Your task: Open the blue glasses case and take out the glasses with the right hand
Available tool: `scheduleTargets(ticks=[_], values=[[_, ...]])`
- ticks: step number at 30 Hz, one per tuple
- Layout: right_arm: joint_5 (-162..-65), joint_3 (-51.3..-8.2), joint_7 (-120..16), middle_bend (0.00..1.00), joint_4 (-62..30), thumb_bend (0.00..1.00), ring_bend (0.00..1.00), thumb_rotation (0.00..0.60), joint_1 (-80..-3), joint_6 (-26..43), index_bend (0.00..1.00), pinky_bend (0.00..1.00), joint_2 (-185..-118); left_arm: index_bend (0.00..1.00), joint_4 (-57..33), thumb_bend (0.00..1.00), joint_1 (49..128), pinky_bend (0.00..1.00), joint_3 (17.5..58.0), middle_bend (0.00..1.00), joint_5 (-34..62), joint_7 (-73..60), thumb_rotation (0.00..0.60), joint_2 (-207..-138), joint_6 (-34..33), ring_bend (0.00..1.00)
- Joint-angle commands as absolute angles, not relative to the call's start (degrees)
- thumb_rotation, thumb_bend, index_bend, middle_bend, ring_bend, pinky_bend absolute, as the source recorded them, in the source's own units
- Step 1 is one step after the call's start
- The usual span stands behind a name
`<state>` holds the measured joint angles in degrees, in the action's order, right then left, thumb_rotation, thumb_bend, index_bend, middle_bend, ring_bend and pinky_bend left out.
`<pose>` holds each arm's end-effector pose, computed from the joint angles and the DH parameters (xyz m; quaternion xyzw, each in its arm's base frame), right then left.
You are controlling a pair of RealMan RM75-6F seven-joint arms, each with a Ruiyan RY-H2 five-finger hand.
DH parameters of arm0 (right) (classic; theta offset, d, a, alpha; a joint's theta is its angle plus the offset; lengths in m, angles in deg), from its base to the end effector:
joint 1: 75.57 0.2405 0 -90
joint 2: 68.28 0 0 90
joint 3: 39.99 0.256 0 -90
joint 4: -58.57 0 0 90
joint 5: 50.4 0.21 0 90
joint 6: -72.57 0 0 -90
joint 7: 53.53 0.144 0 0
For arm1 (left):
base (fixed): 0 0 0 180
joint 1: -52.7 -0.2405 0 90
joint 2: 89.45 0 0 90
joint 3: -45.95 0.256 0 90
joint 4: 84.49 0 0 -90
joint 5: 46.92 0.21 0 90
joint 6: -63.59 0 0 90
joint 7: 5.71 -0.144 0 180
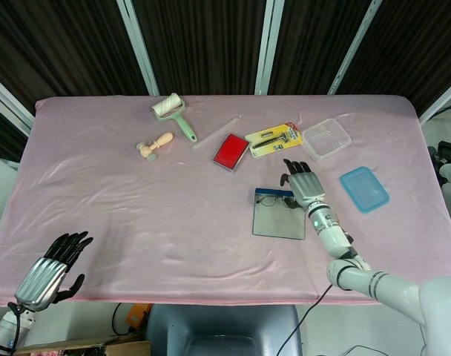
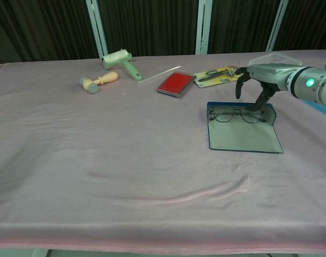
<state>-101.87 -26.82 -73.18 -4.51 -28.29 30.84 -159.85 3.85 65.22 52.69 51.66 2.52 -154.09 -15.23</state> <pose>-0.2064 -0.4171 -0.0040 0.7147 -0.4148 0.2716 0.4933 -0.2952 0.1790 0.1153 -0.7139 -0.4009 -0.3802 0.4301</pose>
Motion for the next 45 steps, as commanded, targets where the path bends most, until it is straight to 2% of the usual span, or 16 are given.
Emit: scheduleTargets(ticks=[1, 29, 45], values=[[-100.9, -26.9, -73.6, 0.02, -3.4, 0.46, 0.00, 0.600, -27.7, 31.8, 0.54, 0.00, -160.6, 0.00, 3.8, 0.45, 65.2, 0.00, 52.7, 0.00, 51.6, 2.5, 0.600, -154.1, -15.2, 0.00], [-100.4, -27.7, -72.6, 0.04, -0.9, 0.55, 0.00, 0.600, -26.5, 33.2, 0.60, 0.00, -161.5, 0.00, 3.6, 0.45, 65.4, 0.00, 52.6, 0.00, 51.4, 2.6, 0.600, -154.2, -15.2, 0.00], [-101.7, -27.1, -69.3, 0.07, 0.9, 0.55, 0.00, 0.600, -26.9, 31.9, 0.65, 0.00, -163.2, 0.00, 3.6, 0.45, 65.3, 0.00, 52.6, 0.00, 51.3, 2.6, 0.600, -154.2, -15.3, 0.00]])
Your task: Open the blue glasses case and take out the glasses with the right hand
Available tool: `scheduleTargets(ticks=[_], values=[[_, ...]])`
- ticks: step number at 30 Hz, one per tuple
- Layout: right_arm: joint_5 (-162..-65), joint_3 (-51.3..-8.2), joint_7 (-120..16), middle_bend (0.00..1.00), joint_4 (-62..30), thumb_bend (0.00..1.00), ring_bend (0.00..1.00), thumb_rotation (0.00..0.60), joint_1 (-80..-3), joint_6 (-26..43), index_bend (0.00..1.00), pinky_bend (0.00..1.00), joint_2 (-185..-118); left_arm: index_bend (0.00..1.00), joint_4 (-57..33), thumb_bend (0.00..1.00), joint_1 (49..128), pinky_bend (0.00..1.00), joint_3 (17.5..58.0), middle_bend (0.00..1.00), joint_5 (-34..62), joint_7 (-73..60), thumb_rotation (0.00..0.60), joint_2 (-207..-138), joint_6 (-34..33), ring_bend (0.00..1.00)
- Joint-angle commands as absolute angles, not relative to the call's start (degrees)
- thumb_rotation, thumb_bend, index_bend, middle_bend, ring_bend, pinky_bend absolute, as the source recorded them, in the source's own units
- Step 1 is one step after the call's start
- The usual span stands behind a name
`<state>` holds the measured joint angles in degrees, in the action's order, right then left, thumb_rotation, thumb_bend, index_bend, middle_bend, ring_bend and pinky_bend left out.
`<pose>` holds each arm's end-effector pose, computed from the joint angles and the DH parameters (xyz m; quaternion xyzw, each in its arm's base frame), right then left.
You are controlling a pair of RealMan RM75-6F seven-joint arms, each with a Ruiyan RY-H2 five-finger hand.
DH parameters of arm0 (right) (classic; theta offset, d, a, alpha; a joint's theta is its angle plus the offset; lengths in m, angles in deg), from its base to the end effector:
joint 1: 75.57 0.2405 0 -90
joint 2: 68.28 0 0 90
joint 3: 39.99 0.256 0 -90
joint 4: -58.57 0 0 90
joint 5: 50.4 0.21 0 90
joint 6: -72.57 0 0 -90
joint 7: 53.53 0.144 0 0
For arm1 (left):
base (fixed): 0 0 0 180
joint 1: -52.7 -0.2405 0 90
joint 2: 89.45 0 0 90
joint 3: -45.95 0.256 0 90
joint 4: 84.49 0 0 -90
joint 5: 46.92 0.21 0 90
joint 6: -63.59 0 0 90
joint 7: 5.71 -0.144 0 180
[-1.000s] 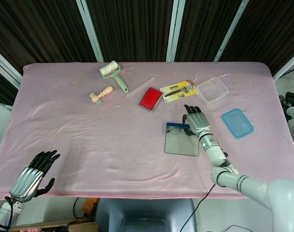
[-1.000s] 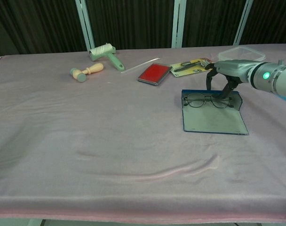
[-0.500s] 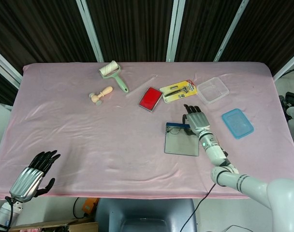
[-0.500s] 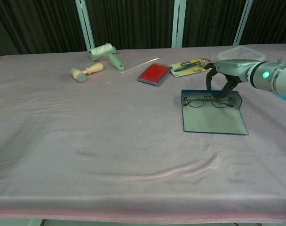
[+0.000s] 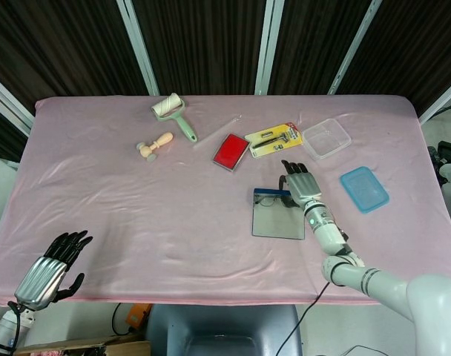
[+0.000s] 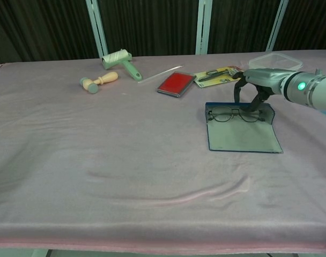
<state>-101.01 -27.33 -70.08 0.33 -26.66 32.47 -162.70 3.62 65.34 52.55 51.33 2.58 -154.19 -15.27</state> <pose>-0.2073 -0.4246 -0.0151 0.7066 -0.4324 0.2727 0.4893 -0.2958 0.1806 0.1158 -0.7126 -0.4003 -0.3808 0.4325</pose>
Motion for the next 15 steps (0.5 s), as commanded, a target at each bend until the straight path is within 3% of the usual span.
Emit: scheduleTargets(ticks=[1, 15], values=[[-102.1, -27.0, -68.8, 0.07, 1.0, 0.55, 0.00, 0.600, -26.9, 31.7, 0.65, 0.00, -163.3, 0.00, 3.6, 0.45, 65.3, 0.00, 52.6, 0.00, 51.3, 2.6, 0.600, -154.2, -15.3, 0.00], [-111.5, -25.8, -57.8, 0.10, 6.5, 0.55, 0.00, 0.600, -28.8, 23.9, 0.70, 0.00, -167.9, 0.00, 3.6, 0.45, 65.3, 0.00, 52.6, 0.00, 51.3, 2.7, 0.600, -154.1, -15.3, 0.00]])
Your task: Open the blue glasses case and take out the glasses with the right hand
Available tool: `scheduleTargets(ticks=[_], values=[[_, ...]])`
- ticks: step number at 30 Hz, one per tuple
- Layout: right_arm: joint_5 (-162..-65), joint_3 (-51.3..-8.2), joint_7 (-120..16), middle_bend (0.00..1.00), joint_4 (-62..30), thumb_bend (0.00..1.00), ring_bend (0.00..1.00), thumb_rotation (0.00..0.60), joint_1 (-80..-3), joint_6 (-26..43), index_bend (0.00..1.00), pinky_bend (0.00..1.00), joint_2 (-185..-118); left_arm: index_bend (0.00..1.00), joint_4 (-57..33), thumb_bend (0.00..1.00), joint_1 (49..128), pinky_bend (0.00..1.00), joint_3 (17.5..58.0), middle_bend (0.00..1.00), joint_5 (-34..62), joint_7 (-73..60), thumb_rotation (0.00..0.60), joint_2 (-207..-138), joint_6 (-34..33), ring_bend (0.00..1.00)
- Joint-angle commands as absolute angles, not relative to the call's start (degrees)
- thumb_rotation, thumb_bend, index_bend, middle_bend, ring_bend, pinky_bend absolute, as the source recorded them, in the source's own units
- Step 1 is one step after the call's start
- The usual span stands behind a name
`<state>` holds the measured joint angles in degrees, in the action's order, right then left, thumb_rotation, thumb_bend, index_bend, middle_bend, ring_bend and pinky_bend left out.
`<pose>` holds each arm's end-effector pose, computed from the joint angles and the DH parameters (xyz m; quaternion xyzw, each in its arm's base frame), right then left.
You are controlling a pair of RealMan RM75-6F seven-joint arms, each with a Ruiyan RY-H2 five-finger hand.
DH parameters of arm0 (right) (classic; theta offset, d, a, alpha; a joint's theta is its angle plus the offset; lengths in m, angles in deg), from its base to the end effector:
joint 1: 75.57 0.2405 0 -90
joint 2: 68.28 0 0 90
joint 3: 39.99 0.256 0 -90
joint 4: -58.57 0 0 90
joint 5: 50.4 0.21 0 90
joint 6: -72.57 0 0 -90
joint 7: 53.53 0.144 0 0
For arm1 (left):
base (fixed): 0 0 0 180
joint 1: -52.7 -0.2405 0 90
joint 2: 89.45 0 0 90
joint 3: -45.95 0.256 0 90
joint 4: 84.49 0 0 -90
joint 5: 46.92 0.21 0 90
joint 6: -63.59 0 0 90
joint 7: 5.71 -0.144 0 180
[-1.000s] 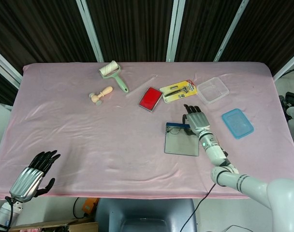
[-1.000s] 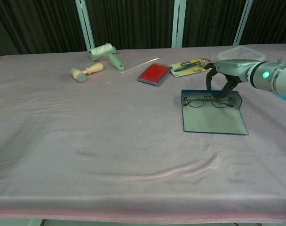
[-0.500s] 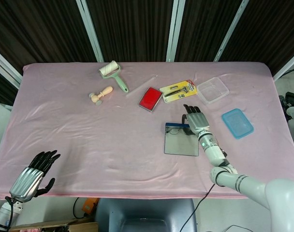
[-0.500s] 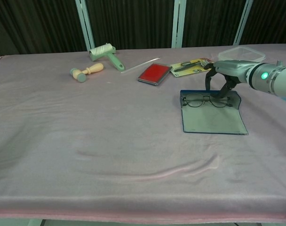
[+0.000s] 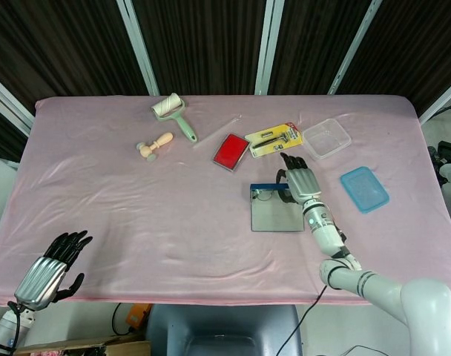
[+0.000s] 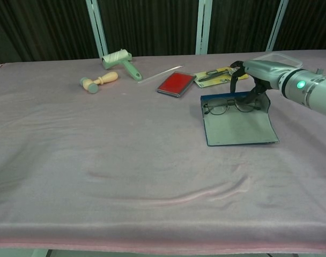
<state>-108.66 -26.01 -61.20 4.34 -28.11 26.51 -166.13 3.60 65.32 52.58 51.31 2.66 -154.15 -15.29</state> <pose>-0.2026 -0.4258 -0.0152 0.6764 -0.4267 0.3402 0.4947 -0.2961 0.1804 0.1160 -0.7123 -0.4007 -0.3806 0.4327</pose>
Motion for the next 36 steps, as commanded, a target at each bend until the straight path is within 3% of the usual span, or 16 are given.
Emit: scheduleTargets(ticks=[1, 15, 36], values=[[-112.6, -25.8, -56.6, 0.10, 7.3, 0.55, 0.00, 0.600, -29.0, 22.8, 0.70, 0.00, -168.5, 0.00, 3.6, 0.45, 65.3, 0.00, 52.6, 0.00, 51.3, 2.7, 0.600, -154.1, -15.3, 0.00], [-127.1, -29.1, -48.3, 0.11, 26.5, 0.55, 0.00, 0.600, -30.9, 3.3, 0.71, 0.00, -179.3, 0.00, 3.6, 0.45, 65.4, 0.00, 52.6, 0.00, 51.4, 2.8, 0.600, -154.2, -15.2, 0.00], [-126.9, -27.1, -47.5, 0.11, 36.9, 0.55, 0.00, 0.600, -30.6, 7.2, 0.71, 0.00, -182.7, 0.00, 3.7, 0.45, 65.4, 0.00, 52.8, 0.00, 51.4, 2.4, 0.600, -154.2, -14.9, 0.00]])
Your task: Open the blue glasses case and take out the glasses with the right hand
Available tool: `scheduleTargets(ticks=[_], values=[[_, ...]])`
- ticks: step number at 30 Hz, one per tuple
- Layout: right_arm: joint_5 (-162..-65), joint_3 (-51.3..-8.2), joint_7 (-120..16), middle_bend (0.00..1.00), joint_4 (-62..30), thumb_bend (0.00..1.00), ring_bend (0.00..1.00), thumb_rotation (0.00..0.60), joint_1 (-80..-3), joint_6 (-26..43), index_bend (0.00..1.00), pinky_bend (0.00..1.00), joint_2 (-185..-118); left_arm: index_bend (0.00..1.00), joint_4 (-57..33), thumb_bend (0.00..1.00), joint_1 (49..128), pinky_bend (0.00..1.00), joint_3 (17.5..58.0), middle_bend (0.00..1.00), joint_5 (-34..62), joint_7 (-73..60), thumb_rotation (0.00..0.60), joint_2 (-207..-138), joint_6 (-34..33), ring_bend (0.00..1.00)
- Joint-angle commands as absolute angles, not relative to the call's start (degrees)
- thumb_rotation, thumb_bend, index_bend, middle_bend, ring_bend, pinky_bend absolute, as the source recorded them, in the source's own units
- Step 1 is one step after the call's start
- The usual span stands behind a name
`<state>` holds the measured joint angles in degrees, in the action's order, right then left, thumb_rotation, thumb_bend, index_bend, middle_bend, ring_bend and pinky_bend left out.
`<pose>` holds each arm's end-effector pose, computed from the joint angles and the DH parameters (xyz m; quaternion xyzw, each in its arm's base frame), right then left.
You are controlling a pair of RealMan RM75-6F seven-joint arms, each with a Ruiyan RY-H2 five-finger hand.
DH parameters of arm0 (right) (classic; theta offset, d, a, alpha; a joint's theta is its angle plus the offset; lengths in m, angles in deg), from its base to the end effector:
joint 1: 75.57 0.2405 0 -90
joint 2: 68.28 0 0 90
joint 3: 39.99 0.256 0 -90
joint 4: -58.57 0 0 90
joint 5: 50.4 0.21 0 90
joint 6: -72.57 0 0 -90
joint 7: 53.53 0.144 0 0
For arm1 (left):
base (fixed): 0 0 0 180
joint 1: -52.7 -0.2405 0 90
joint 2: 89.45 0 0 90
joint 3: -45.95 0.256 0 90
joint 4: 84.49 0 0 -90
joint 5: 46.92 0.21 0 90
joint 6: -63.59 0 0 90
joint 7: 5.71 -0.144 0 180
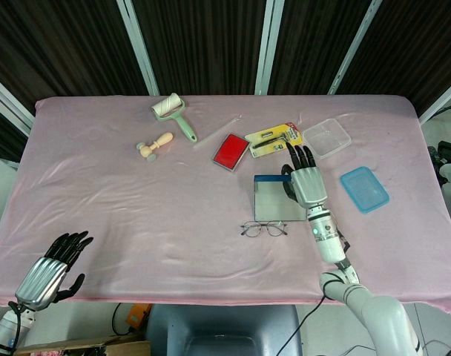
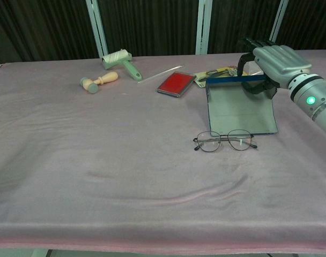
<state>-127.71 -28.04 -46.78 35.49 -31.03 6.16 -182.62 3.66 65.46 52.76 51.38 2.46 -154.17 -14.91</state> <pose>-0.2192 -0.4151 -0.0166 0.6502 -0.2690 0.4309 0.5649 -0.2961 0.1801 0.1146 -0.7151 -0.4012 -0.3773 0.4305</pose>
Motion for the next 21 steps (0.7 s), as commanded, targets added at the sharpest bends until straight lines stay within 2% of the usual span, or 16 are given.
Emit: scheduleTargets(ticks=[1, 6, 7, 8, 10, 11, 13, 18, 21], values=[[-126.6, -26.7, -47.7, 0.11, 37.5, 0.55, 0.00, 0.600, -30.4, 7.8, 0.71, 0.00, -182.7, 0.00, 3.7, 0.45, 65.4, 0.00, 52.8, 0.00, 51.4, 2.4, 0.600, -154.2, -15.0, 0.00], [-124.6, -25.3, -49.1, 0.11, 41.1, 0.55, 0.00, 0.600, -30.0, 12.1, 0.68, 0.00, -182.7, 0.00, 3.7, 0.45, 65.4, 0.00, 52.9, 0.00, 51.5, 2.3, 0.600, -154.2, -14.9, 0.00], [-124.3, -25.1, -49.5, 0.11, 41.7, 0.55, 0.00, 0.600, -30.0, 13.3, 0.64, 0.00, -182.7, 0.00, 3.7, 0.45, 65.5, 0.00, 52.9, 0.00, 51.5, 2.3, 0.600, -154.2, -14.8, 0.00], [-123.7, -24.8, -50.0, 0.11, 42.3, 0.55, 0.00, 0.600, -30.0, 15.5, 0.58, 0.00, -182.6, 0.00, 3.7, 0.45, 65.5, 0.00, 52.9, 0.00, 51.5, 2.3, 0.600, -154.3, -14.8, 0.00], [-122.8, -24.5, -50.5, 0.07, 42.3, 0.53, 0.00, 0.600, -30.0, 19.5, 0.35, 0.00, -182.0, 0.00, 3.7, 0.45, 65.5, 0.00, 52.9, 0.00, 51.4, 2.3, 0.600, -154.3, -14.6, 0.00], [-122.6, -24.4, -50.5, 0.05, 41.9, 0.52, 0.00, 0.600, -30.0, 21.3, 0.27, 0.00, -181.3, 0.00, 3.8, 0.45, 65.5, 0.00, 52.8, 0.00, 51.3, 2.2, 0.600, -154.3, -14.6, 0.00], [-122.7, -24.7, -50.2, 0.00, 40.7, 0.43, 0.00, 0.600, -30.2, 22.6, 0.10, 0.00, -180.2, 0.00, 3.8, 0.45, 65.5, 0.00, 52.8, 0.00, 51.2, 2.1, 0.600, -154.3, -14.6, 0.00], [-125.9, -27.8, -47.8, 0.00, 32.7, 0.34, 0.00, 0.600, -32.2, 22.6, 0.01, 0.00, -174.4, 0.00, 3.8, 0.45, 65.7, 0.00, 52.7, 0.00, 51.0, 2.0, 0.600, -154.4, -14.2, 0.00], [-129.6, -30.3, -44.7, 0.00, 23.5, 0.34, 0.00, 0.600, -34.1, 18.7, 0.04, 0.00, -169.0, 0.00, 3.9, 0.45, 65.6, 0.00, 52.8, 0.00, 51.1, 1.7, 0.600, -154.5, -14.3, 0.00]])
